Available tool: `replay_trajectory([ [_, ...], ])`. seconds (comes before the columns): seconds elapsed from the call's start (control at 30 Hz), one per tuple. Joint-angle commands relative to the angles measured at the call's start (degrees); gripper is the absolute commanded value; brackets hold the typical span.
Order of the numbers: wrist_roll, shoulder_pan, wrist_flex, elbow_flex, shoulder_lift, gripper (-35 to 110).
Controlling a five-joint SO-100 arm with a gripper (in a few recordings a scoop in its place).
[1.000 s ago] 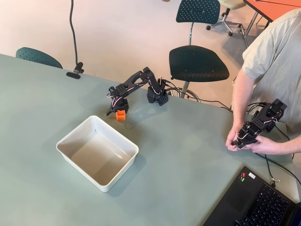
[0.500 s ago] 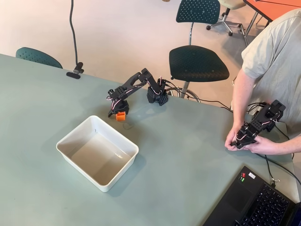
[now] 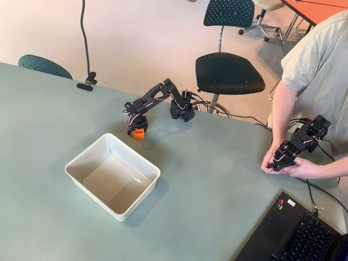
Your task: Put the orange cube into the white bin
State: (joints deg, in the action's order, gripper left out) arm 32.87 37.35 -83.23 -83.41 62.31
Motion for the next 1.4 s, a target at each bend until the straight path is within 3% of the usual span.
replay_trajectory([
  [0.0, -0.35, -0.26, 0.26, 1.14, 1.14, 45],
  [0.27, -0.35, 0.09, 0.26, 1.58, 2.29, 35],
  [1.37, -0.88, 2.11, -0.62, 10.72, 2.81, 34],
])
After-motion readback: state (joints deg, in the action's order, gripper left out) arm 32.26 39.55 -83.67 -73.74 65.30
